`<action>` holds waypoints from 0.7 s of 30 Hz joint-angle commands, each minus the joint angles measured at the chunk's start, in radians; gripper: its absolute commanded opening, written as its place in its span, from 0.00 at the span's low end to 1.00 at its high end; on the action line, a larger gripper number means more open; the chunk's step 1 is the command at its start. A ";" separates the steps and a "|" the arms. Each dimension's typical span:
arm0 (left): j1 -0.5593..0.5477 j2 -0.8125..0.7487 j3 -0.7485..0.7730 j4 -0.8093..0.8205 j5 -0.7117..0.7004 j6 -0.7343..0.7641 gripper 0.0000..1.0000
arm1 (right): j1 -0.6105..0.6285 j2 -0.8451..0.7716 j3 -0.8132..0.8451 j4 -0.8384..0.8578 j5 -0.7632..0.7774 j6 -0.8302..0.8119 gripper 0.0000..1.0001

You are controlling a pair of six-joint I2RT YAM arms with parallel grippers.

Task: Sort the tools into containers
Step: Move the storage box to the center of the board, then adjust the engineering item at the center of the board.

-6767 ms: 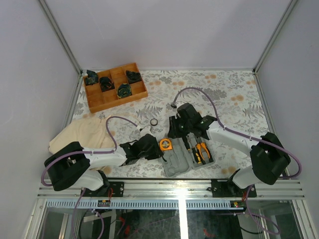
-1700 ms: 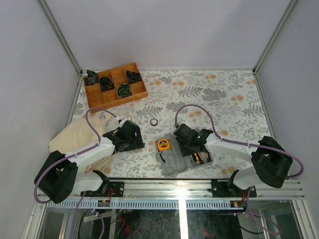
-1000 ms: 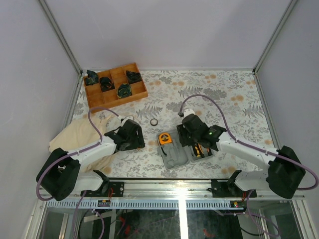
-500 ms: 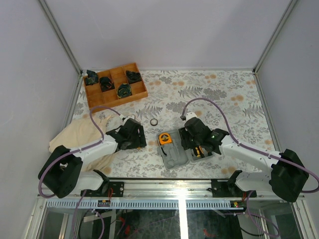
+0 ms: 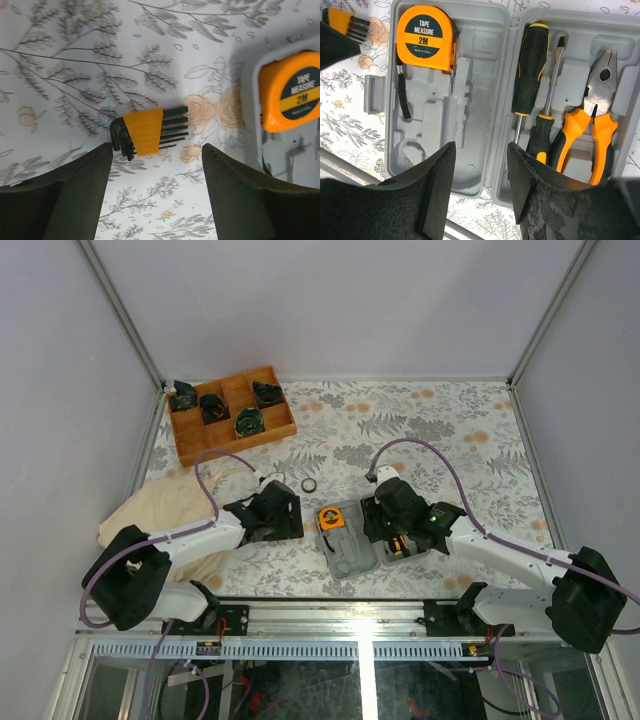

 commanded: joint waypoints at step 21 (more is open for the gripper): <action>0.156 -0.489 0.234 -0.311 -0.121 0.114 0.73 | 0.163 0.320 0.250 0.269 0.004 0.266 0.49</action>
